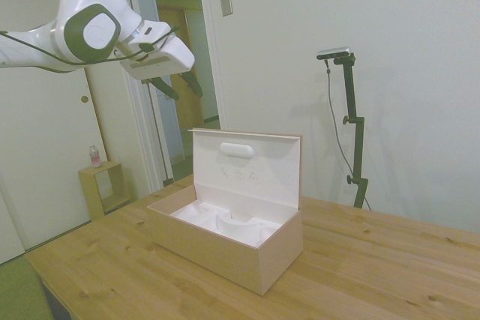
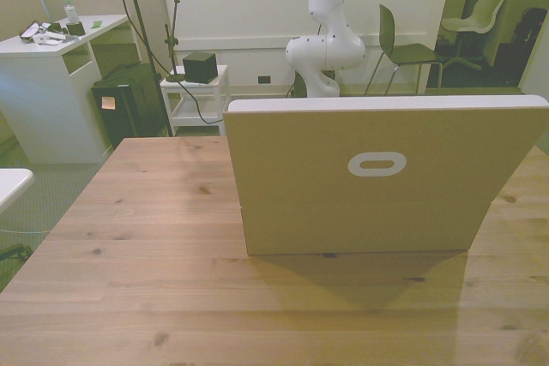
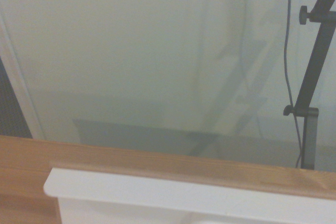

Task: Close the box

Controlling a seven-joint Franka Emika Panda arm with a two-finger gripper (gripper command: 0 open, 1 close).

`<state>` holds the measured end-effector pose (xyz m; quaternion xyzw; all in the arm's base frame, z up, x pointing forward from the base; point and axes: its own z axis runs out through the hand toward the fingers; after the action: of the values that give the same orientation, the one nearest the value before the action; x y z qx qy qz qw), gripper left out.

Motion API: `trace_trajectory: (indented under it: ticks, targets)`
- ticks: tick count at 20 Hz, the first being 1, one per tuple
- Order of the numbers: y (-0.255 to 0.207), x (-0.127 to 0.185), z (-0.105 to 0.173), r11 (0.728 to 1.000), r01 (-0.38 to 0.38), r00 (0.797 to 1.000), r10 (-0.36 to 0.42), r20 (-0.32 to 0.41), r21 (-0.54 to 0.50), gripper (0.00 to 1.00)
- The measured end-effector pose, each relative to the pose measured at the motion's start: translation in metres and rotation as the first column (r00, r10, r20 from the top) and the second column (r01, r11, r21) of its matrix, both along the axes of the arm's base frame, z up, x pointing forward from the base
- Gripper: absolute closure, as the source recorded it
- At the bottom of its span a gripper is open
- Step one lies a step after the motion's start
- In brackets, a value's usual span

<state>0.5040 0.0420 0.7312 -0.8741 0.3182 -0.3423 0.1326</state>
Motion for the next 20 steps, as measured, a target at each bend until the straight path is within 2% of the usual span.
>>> trace_trajectory:
  ticks: [10,20]
  targets:
    - [-0.034,0.069,-0.003,0.998,0.05,0.999,-0.05,0.0,0.032,0.0]
    - [-0.067,0.132,-0.032,0.994,0.1,0.993,-0.097,-0.074,0.035,0.0]
